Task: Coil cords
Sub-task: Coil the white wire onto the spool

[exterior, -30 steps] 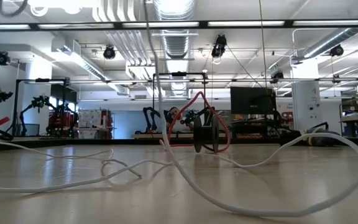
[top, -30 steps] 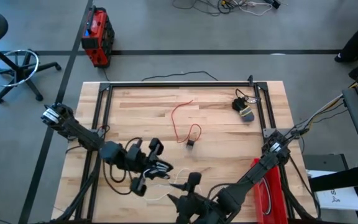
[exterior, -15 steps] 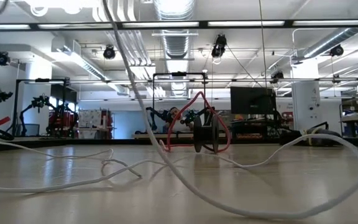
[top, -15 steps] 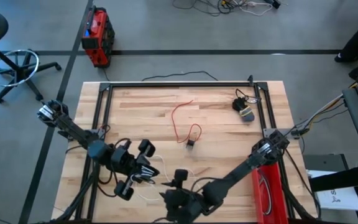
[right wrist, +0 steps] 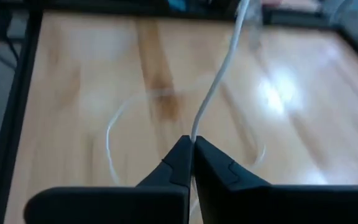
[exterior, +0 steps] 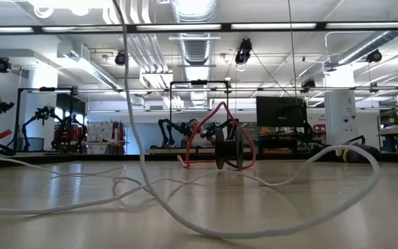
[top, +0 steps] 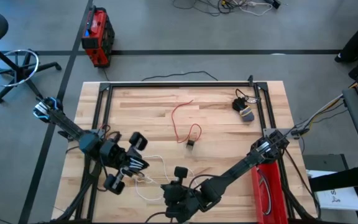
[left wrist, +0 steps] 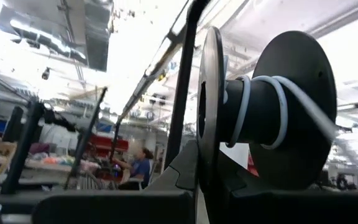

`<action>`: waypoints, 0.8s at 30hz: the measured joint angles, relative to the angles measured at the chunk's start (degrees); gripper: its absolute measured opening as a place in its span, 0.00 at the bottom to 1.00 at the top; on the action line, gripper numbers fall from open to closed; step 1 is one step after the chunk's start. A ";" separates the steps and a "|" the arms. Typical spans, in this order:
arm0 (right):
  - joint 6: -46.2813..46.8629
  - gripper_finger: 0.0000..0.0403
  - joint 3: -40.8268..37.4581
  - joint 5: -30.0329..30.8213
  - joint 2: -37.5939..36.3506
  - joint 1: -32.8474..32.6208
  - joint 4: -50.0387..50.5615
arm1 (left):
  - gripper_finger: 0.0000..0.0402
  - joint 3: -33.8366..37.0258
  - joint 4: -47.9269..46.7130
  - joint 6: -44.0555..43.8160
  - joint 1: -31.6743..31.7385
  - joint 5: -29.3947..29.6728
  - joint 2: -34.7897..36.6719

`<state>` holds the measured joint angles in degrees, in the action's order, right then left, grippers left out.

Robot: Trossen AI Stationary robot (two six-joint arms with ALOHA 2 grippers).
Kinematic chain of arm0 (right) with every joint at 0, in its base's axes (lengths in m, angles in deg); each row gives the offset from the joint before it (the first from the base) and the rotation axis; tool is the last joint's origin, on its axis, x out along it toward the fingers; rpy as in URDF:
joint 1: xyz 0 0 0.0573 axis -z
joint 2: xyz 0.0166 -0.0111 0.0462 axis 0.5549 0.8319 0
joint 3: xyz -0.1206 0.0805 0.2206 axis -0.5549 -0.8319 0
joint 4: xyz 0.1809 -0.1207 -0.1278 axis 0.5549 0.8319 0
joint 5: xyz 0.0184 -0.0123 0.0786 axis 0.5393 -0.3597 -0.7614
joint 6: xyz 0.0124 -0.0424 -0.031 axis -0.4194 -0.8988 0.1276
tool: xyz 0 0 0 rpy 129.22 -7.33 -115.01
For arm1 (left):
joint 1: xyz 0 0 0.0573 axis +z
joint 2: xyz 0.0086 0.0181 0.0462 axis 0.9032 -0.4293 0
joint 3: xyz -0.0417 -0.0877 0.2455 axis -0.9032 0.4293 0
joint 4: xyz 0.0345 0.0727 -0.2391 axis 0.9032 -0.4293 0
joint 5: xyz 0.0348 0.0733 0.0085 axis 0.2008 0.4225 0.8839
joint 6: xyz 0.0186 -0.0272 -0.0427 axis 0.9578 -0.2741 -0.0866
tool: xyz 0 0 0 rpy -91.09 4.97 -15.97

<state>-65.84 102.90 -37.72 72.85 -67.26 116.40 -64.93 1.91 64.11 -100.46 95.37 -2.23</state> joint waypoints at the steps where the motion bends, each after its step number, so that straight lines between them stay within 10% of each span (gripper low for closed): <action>1: 1.34 0.01 -0.23 -0.77 0.00 -0.19 1.25 | 0.00 0.00 -0.59 0.16 0.00 0.06 1.24; 17: 21.46 0.01 -8.44 -9.45 -0.10 -4.68 10.60 | 0.00 0.19 -14.87 3.92 0.02 6.31 18.27; 24: 18.11 0.16 -7.64 -9.69 0.14 -5.25 8.87 | 0.00 -0.07 -16.04 3.46 0.02 7.42 19.12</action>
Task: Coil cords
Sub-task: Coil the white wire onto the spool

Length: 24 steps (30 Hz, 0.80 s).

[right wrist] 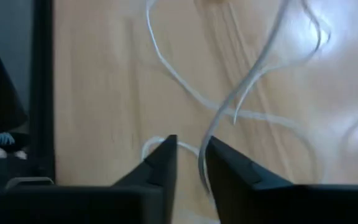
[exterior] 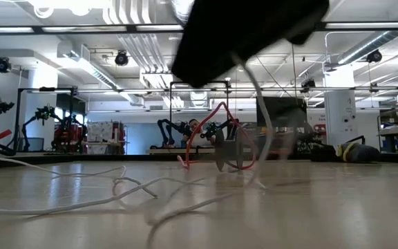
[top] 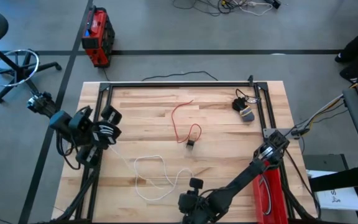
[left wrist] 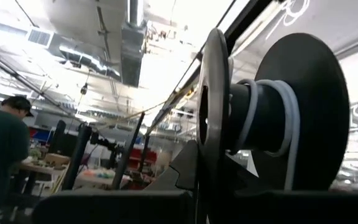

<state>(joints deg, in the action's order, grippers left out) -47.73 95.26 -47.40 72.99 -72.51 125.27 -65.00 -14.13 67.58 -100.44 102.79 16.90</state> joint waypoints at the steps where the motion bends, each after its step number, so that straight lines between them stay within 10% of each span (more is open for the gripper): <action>1: -1.20 0.20 0.65 0.11 -0.11 0.01 0.05 | 0.00 0.00 -0.09 0.00 0.00 -0.01 -0.15; 11: -5.57 0.45 5.24 1.74 -0.77 0.07 9.96 | 0.00 0.09 -0.97 -1.72 -0.15 -2.19 -0.30; 24: -18.36 0.48 2.00 0.96 -0.12 8.40 2.25 | 0.00 0.09 -0.79 -1.75 -0.17 -3.49 -0.19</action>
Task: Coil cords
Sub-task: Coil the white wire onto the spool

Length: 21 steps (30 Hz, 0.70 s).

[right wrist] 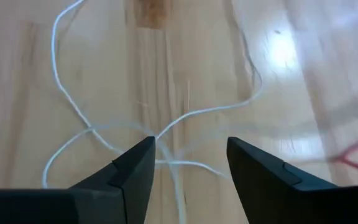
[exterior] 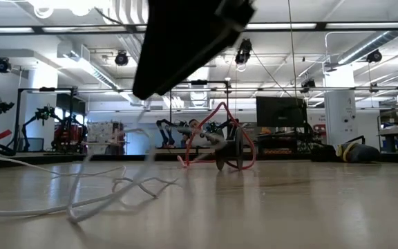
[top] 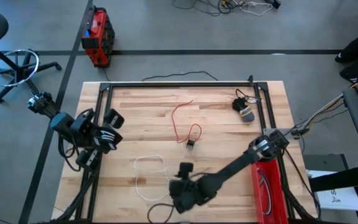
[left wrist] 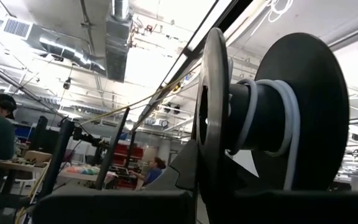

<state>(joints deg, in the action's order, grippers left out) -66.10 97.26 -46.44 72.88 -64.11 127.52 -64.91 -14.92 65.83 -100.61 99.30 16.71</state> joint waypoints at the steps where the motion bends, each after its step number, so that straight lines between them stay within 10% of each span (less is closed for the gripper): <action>1: -1.87 0.48 0.00 -1.40 0.00 0.65 -0.51 | 0.00 0.00 0.01 0.00 0.00 0.00 0.00; 9: -5.27 0.42 -1.27 -14.28 0.00 3.14 0.86 | 0.00 0.00 -0.42 0.09 0.00 0.00 0.53; 21: -3.77 0.31 -4.62 -13.74 0.00 3.27 2.18 | 0.00 0.00 -0.92 0.24 0.00 -0.02 0.46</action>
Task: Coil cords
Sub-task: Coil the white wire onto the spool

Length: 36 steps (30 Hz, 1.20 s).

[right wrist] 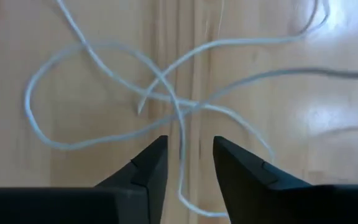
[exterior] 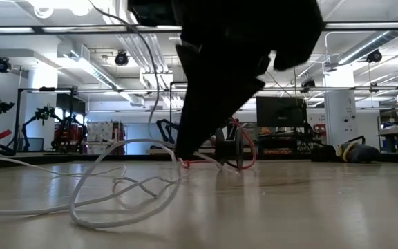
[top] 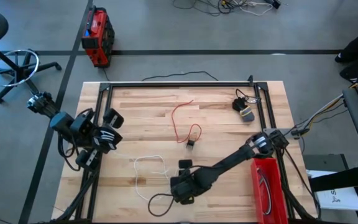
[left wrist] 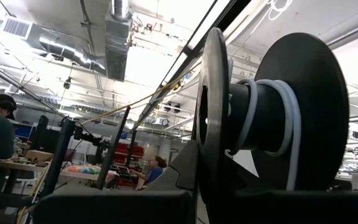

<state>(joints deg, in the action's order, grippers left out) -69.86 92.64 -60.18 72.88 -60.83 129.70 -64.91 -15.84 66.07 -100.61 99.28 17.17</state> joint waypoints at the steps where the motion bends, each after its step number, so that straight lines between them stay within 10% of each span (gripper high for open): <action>1: 0.05 0.30 -0.53 -0.23 0.00 0.07 -0.12 | 0.00 0.00 0.04 0.00 0.00 0.01 0.02; 11: 8.15 0.02 -2.42 -9.11 0.00 -1.15 2.09 | 0.00 0.00 0.01 2.44 0.00 0.42 2.02; 19: 27.84 0.01 -0.33 -24.34 -3.18 -12.59 16.68 | 0.00 -0.55 -2.33 9.05 0.02 6.85 7.87; 36: 84.23 0.00 2.48 -52.27 -4.57 -33.33 -1.21 | 0.00 -0.50 -4.31 21.90 0.02 19.82 16.37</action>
<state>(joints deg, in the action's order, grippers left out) 14.37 95.12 -112.45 68.31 -94.16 128.50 -65.41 -20.15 87.97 -100.59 119.10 33.54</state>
